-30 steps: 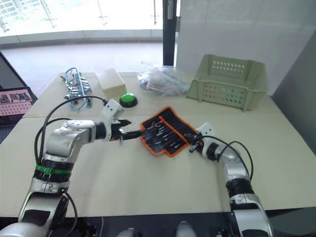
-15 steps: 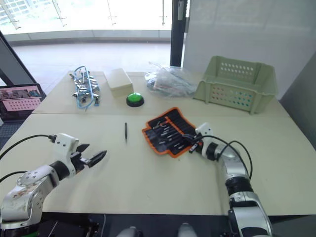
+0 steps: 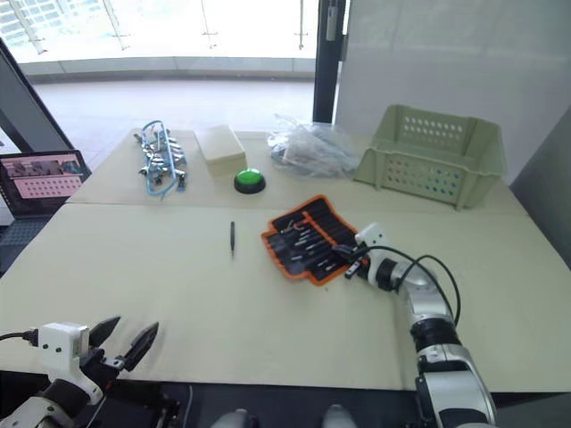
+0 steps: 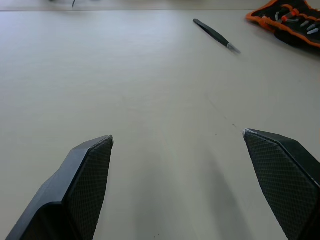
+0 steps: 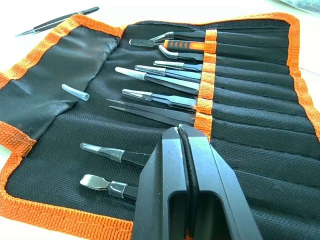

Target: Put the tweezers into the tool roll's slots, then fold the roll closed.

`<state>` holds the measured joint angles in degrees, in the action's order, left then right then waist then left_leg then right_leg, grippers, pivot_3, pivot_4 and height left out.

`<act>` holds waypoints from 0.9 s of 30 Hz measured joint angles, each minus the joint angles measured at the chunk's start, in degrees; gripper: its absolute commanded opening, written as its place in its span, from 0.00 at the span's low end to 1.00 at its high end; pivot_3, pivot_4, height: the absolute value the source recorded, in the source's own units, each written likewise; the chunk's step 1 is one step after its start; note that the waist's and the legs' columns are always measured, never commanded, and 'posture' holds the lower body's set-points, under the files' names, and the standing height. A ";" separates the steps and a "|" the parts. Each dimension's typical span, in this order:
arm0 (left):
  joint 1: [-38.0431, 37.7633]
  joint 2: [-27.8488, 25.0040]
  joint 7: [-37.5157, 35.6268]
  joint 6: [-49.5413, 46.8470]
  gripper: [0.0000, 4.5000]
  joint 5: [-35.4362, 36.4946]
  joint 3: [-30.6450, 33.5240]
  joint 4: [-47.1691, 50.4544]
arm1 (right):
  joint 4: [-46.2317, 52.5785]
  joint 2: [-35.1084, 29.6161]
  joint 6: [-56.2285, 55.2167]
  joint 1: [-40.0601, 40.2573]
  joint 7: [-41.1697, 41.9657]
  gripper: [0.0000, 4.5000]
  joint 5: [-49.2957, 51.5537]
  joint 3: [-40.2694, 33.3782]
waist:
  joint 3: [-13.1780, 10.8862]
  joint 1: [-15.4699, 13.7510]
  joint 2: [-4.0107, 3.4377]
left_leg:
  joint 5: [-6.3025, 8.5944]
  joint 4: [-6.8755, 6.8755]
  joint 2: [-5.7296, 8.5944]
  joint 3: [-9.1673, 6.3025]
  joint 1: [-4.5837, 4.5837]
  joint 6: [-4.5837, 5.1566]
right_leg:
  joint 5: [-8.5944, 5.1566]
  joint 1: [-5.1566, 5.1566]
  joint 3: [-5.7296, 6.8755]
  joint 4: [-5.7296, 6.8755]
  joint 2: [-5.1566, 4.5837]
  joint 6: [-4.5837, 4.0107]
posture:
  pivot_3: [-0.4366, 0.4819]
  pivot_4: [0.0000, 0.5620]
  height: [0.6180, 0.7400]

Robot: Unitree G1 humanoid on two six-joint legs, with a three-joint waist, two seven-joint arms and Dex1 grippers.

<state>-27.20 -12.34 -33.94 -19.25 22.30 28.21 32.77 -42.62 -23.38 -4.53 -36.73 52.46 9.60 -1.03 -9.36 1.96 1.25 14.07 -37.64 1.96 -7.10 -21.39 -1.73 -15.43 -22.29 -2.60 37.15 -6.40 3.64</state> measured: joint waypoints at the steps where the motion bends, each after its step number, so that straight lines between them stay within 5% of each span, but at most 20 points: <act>1: -0.06 0.17 0.27 0.72 0.98 -0.01 -0.63 -0.03 | -0.42 0.00 -0.03 -0.24 0.02 0.00 -0.05 0.07 | 0.00 0.06 0.00 | 0.03 0.01 0.00 0.00 0.10 0.02 | 0.00 0.10 0.00 -0.03 0.00 0.00 | 0.48 0.27 1.00; 14: 5.26 -4.59 6.21 -2.32 0.98 -2.26 -5.91 -3.78 | -0.46 -0.24 -0.38 -0.17 0.62 0.00 -0.31 0.27 | 0.00 0.18 0.00 | 0.05 0.09 -0.02 -0.01 0.12 0.02 | 0.00 0.08 0.00 -0.06 0.03 0.00 | 0.48 0.27 1.00; 20: 19.37 -8.72 8.66 -11.17 0.98 0.02 -9.02 -5.10 | -0.56 -0.61 -0.47 -0.21 0.93 0.00 -0.38 0.25 | 0.01 0.07 -0.01 | 0.05 0.09 0.00 -0.03 0.14 0.02 | 0.00 0.09 0.02 -0.04 0.02 0.01 | 0.48 0.27 1.00; 27: 37.38 -7.46 14.93 -20.68 0.98 -0.71 -16.40 -12.95 | -0.72 -0.36 -1.19 -0.45 0.95 0.00 -0.43 0.47 | 0.01 0.52 0.00 | 0.04 0.10 0.00 -0.04 0.13 0.01 | 0.00 0.05 0.01 -0.04 0.03 0.01 | 0.48 0.27 1.00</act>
<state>10.18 -19.80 -19.01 -39.93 21.60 11.81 19.82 -43.33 -23.74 -5.72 -37.19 53.41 9.17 -0.56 -9.34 2.47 1.25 14.11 -37.54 1.97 -7.14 -21.26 -1.72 -15.43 -22.24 -2.59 37.11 -6.37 3.64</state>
